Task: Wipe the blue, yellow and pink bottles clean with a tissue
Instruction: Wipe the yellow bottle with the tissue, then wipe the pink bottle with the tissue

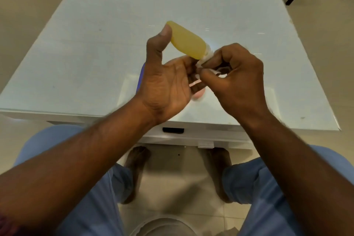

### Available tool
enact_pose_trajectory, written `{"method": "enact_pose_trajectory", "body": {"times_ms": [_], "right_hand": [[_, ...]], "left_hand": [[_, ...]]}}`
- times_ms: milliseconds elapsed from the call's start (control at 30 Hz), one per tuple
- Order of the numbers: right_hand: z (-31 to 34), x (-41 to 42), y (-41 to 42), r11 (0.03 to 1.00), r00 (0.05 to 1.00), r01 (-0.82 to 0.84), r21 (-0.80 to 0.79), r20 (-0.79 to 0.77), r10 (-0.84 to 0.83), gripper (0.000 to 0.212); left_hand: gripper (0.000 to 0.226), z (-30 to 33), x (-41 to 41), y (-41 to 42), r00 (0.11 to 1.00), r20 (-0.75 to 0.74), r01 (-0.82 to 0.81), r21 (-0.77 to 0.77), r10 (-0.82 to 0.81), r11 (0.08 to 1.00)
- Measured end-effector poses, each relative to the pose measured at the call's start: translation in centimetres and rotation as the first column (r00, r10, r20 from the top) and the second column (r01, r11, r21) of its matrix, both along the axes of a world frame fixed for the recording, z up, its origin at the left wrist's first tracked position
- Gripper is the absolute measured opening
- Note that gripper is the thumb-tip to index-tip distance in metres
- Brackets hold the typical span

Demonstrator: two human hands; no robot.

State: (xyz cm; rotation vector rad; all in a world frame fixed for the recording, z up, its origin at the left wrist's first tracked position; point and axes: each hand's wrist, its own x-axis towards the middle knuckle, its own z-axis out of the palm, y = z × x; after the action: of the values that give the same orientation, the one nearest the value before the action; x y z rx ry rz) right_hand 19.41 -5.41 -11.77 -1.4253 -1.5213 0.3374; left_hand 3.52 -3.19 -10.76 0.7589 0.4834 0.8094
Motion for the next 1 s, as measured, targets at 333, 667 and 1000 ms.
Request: {"method": "enact_pose_trajectory", "body": {"times_ms": [333,667,1000], "right_hand": [[1.2,3.6,0.9,0.951,0.778,0.108,-0.290,-0.571,-0.263,0.013],[1.1,3.1,0.9,0.945,0.777,0.060,-0.321,-0.580,-0.246,0.011],[1.1,3.3,1.0,0.942,0.776,0.064,-0.330,-0.577,-0.255,0.011]], "left_hand": [[0.120,-1.9,-4.2,4.7,0.021,-0.725,0.663,0.525,0.689,0.533],[0.084,-4.0,-3.5,5.7,-0.167,-0.756,0.804,0.267,0.633,0.532],[0.090,-4.1,-3.1,5.6,-0.219,-0.751,0.750,0.279,0.623,0.600]]}}
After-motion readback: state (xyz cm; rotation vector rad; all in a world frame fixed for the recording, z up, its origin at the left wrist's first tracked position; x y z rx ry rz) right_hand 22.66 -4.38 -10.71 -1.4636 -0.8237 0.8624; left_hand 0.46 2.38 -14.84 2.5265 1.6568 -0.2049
